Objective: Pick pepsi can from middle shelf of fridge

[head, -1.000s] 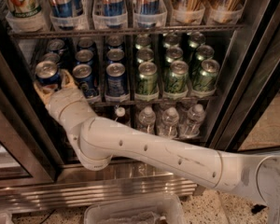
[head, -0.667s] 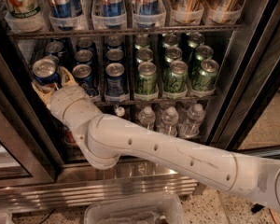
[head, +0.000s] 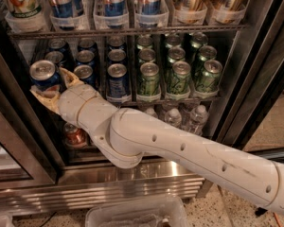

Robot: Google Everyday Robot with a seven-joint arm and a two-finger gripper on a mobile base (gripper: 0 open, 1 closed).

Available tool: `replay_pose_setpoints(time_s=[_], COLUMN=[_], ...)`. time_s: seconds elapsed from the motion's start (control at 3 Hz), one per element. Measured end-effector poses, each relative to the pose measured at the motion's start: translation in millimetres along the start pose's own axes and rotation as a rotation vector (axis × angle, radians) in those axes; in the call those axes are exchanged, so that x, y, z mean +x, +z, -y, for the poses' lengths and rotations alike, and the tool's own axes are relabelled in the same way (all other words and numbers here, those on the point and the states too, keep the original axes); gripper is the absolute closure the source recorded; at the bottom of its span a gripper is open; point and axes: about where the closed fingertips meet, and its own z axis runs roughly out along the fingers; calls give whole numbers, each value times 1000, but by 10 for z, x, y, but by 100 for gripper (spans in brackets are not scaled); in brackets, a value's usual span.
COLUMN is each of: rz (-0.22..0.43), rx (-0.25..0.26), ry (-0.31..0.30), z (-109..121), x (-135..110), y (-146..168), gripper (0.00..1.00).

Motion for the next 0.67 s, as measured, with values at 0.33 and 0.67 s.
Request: replay_pose_setpoints(time_s=[0.33, 0.67], rz=[-25, -36], rx=[-85, -163], ry=[28, 60], z=[2, -19], x=[105, 211], y=[-215, -432], gripper=[100, 100])
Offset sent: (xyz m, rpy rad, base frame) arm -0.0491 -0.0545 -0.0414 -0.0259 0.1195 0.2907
